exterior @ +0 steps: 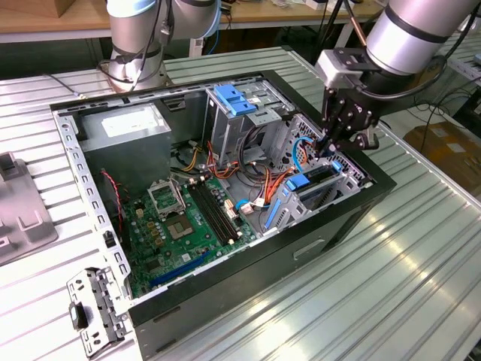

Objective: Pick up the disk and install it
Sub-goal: 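Insert the first disk wire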

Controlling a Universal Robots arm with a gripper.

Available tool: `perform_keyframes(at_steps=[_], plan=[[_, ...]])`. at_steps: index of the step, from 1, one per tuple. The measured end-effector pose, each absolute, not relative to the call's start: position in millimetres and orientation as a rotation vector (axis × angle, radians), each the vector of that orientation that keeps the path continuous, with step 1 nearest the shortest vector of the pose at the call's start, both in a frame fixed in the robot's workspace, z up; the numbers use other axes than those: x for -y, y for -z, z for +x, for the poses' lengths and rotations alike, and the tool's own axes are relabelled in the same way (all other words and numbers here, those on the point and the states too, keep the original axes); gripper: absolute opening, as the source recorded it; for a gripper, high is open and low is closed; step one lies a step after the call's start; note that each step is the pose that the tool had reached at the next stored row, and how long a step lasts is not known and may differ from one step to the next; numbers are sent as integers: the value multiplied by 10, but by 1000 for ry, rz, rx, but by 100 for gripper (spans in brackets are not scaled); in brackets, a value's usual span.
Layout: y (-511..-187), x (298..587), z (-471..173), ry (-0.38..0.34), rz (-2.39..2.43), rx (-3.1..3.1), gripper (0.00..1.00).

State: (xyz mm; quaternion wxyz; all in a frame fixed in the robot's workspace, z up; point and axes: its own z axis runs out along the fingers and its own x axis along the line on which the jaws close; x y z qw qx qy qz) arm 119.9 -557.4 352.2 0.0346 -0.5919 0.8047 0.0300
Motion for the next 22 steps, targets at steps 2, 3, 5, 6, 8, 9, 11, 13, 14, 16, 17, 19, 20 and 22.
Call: perform_keyframes(at_steps=[2, 3, 5, 6, 8, 9, 11, 13, 14, 16, 17, 19, 20, 22], plan=[[-3521, 5574, 1191, -91, -1792, -2493, 17], [-3521, 5574, 1183, -91, -1788, -2496, 17], [-3521, 5576, 1181, -91, -1790, -2495, 17], [-3521, 5578, 1178, -91, -1801, -2487, 17], [-3520, 5580, 1176, -93, -1833, -2464, 17], [-3520, 5580, 1175, -94, -1852, -2451, 17], [-3521, 5580, 1176, -96, -1912, -2406, 17], [-3520, 5580, 1176, -98, -1961, -2368, 17], [-3520, 5580, 1176, -99, -1980, -2352, 17], [-3520, 5580, 1175, -100, -2012, -2326, 17], [-3519, 5581, 1176, -101, -2035, -2307, 17], [-3519, 5581, 1176, -102, -2055, -2290, 17], [-3519, 5581, 1176, -102, -2059, -2287, 17], [-3519, 5581, 1176, -102, -2059, -2286, 17]])
